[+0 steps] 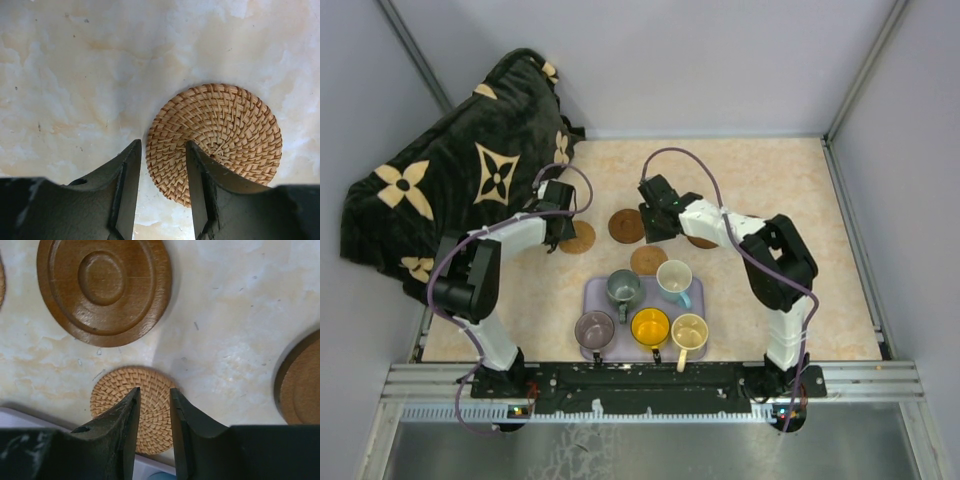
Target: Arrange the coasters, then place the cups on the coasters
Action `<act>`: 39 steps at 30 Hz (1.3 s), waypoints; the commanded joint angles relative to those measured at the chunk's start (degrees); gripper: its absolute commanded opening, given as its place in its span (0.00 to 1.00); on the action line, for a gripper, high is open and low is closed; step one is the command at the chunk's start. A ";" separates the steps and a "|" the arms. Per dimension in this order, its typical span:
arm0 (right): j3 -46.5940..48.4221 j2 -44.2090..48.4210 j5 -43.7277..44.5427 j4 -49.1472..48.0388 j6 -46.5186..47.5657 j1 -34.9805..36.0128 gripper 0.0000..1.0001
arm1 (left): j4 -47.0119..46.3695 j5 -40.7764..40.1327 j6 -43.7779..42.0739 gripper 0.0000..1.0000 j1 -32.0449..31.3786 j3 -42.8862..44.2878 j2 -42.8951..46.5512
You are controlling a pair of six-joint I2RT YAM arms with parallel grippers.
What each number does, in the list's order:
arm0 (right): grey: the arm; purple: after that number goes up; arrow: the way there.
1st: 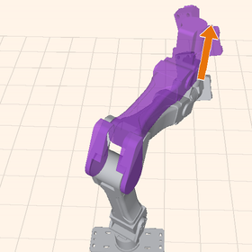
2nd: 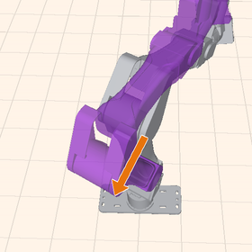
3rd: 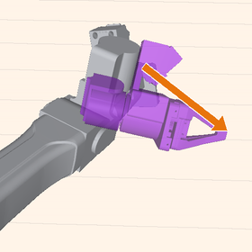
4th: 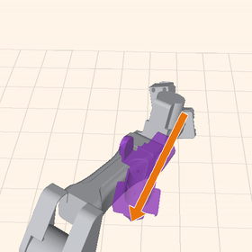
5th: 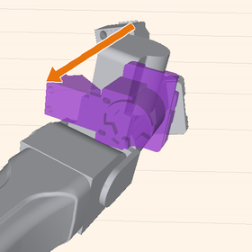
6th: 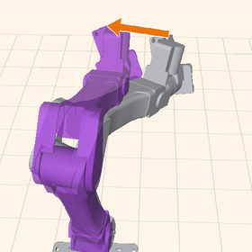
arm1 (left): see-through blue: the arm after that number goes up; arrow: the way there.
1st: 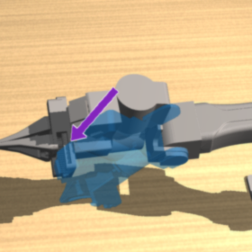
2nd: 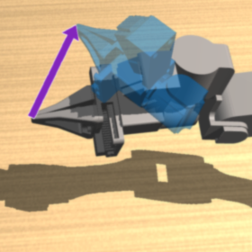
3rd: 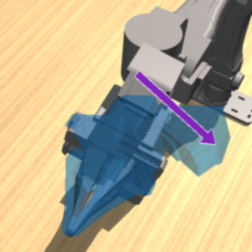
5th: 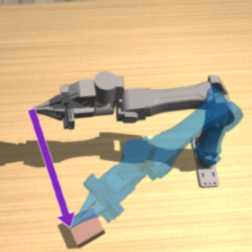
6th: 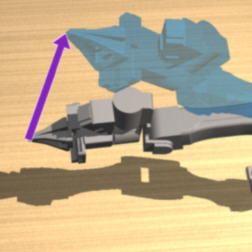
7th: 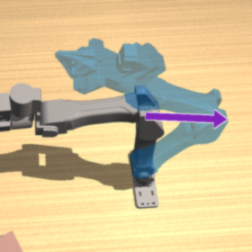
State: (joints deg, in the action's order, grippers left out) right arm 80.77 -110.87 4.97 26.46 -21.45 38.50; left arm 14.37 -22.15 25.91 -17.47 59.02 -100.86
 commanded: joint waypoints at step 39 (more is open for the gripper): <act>6.86 -11.68 12.77 11.31 -6.59 0.81 0.18 | 3.01 0.64 -0.34 0.52 0.51 1.61 -1.61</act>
State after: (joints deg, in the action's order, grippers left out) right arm 87.53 -118.37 13.67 35.03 -27.31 42.74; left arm 15.35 -21.54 25.89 -17.19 59.51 -100.95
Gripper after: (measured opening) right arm 0.191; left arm 0.517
